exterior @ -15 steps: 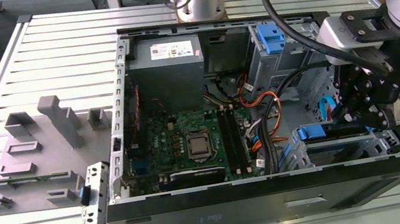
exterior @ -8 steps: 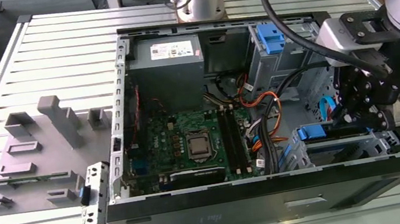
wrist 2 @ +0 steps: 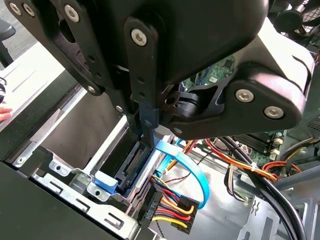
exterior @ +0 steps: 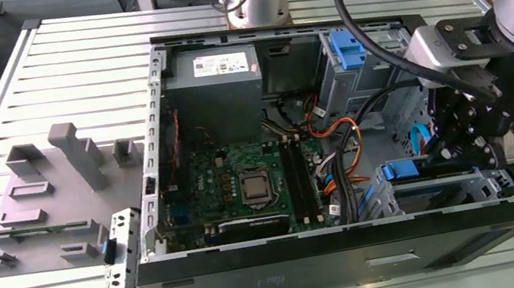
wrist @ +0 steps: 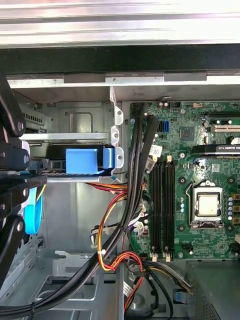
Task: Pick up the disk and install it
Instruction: 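Insert the first disk wire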
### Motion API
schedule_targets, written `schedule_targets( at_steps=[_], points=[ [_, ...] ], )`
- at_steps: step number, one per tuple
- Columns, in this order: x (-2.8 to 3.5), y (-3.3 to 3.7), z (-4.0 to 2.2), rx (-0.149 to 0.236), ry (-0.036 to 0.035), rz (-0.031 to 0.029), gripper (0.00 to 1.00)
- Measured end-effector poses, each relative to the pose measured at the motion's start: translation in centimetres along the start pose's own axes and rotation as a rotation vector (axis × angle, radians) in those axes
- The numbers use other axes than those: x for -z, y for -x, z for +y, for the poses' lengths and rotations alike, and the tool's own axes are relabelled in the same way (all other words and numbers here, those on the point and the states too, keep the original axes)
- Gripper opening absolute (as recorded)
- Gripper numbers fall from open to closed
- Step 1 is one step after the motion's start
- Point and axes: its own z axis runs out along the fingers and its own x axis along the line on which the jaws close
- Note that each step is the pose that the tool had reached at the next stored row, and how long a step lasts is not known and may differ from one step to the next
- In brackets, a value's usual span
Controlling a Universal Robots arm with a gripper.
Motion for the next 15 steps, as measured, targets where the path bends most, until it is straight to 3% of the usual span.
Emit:
schedule_targets(
  at_steps=[15],
  points=[
    [-0.54,-0.04,0.01,0.0,0.0,0.0002,0.16]
  ],
)
